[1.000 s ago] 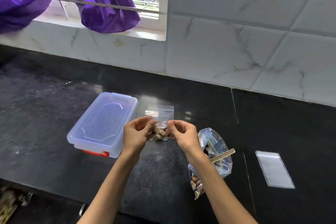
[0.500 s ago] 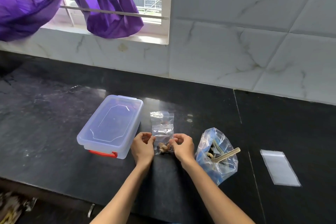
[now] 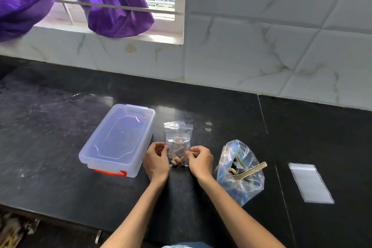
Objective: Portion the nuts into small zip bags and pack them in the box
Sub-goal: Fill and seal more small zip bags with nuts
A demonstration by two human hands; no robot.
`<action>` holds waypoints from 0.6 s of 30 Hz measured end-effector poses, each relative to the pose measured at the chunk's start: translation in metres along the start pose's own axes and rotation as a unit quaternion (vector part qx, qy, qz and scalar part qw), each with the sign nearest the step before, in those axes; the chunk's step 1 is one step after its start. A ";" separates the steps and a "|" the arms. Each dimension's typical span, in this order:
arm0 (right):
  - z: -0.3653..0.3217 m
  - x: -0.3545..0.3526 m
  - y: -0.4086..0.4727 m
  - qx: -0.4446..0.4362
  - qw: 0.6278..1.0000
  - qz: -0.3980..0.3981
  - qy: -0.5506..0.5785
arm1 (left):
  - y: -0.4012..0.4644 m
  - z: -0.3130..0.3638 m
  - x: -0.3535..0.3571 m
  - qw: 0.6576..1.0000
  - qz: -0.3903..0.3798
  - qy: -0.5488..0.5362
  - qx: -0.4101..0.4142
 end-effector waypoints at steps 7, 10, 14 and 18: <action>-0.030 -0.008 -0.018 -0.050 0.997 -0.023 -0.054 | -0.021 0.021 -0.007 0.997 0.038 0.039 0.054; -0.050 -0.025 -0.027 -0.080 0.997 -0.011 -0.018 | -0.039 0.041 -0.005 0.993 0.038 0.027 0.104; -0.062 -0.068 -0.037 -0.111 0.992 0.048 0.032 | -0.065 0.071 0.007 0.987 0.005 -0.037 0.157; -0.045 -0.127 -0.041 -0.105 0.984 0.129 0.063 | -0.101 0.097 0.034 0.978 -0.049 -0.079 0.188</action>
Point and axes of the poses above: each hand's wrist, its own y-axis towards the middle knuckle, its own x-axis out of the palm, z = x × y, the point moved 9 cm from there along y, towards the middle knuckle, and after that the axes turned 9 degrees about -x, right-handed, at the moved point
